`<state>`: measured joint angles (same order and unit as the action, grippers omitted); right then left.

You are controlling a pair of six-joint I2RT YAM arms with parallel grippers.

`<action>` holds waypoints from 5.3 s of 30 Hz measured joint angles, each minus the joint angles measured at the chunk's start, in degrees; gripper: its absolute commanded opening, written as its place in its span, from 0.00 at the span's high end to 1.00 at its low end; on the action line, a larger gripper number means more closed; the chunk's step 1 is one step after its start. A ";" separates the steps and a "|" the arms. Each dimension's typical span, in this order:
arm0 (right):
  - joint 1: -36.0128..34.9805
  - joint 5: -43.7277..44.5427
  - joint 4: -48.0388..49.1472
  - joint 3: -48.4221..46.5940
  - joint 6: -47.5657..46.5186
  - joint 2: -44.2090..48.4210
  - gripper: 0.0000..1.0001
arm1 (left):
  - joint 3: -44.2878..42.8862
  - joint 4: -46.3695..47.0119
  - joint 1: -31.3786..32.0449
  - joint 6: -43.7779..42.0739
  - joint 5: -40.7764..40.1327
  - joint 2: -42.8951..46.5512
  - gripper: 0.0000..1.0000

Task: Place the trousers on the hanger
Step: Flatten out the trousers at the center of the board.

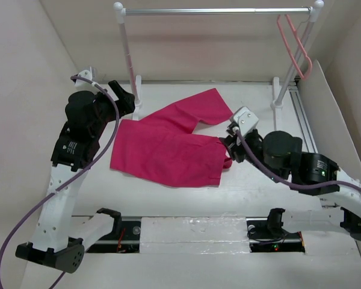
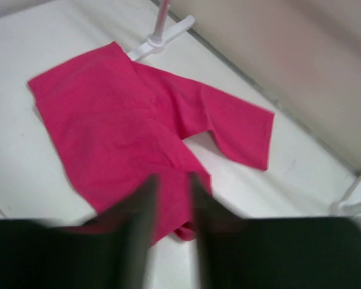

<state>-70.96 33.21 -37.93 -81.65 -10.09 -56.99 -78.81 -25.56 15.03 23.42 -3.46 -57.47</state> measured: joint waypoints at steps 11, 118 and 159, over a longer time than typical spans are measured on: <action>10.91 -6.01 -4.79 5.90 5.73 2.64 0.91 | -0.76 -3.61 -0.55 2.78 -10.27 -2.56 0.48; 37.90 -17.68 6.91 16.17 2.32 -12.31 1.00 | 30.45 6.51 6.93 12.68 2.25 -11.67 0.48; 76.11 -42.25 17.66 40.92 15.61 -10.23 1.00 | 17.20 1.27 11.74 17.09 -3.72 -16.02 1.00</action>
<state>5.15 -9.04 -20.27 -40.73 5.52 -67.22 -61.60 -24.29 26.76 40.51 -7.18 -73.49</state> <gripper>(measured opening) 0.010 0.013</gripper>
